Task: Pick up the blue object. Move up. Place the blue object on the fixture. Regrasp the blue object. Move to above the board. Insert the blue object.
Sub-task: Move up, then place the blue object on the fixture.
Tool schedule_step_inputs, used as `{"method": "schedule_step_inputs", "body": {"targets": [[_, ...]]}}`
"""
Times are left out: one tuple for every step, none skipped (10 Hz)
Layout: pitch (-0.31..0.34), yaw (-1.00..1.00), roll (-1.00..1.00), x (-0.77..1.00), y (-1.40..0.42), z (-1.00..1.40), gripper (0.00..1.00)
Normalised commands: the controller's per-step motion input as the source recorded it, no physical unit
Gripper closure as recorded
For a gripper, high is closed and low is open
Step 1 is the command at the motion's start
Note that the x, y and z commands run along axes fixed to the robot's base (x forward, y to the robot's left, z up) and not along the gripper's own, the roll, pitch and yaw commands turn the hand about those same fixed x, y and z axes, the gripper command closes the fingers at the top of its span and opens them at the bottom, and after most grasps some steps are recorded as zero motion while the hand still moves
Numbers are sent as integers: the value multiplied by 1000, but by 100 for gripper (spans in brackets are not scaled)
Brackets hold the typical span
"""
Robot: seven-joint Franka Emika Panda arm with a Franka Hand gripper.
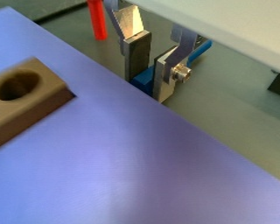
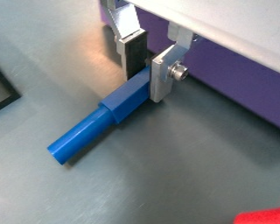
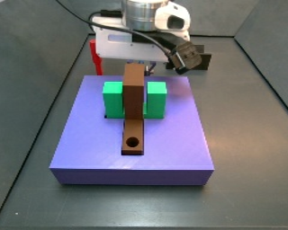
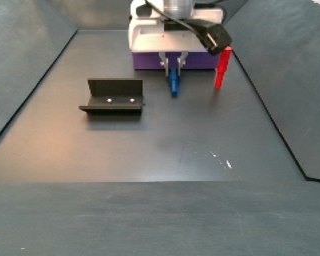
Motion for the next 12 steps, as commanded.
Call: {"method": "schedule_step_inputs", "body": {"targets": [[12,8,14,10,84,776,100],[22,0,2,-2,66,531,100],[10,-2,-18,14,32,234,100],[0,0,0,60,0,0,100],[-89,-120,-123,274,-40,-94,100],[-514,-294,-1000,357,274,377,100],[-551,-249,-1000,329,271,354,100],[-551,-163,-1000,277,340,337,100],[-509,0,-1000,217,486,174,100],[-437,0,-1000,343,437,157,100],[-300,0,-1000,469,357,151,100],[-134,0,-1000,580,286,220,100]]}}
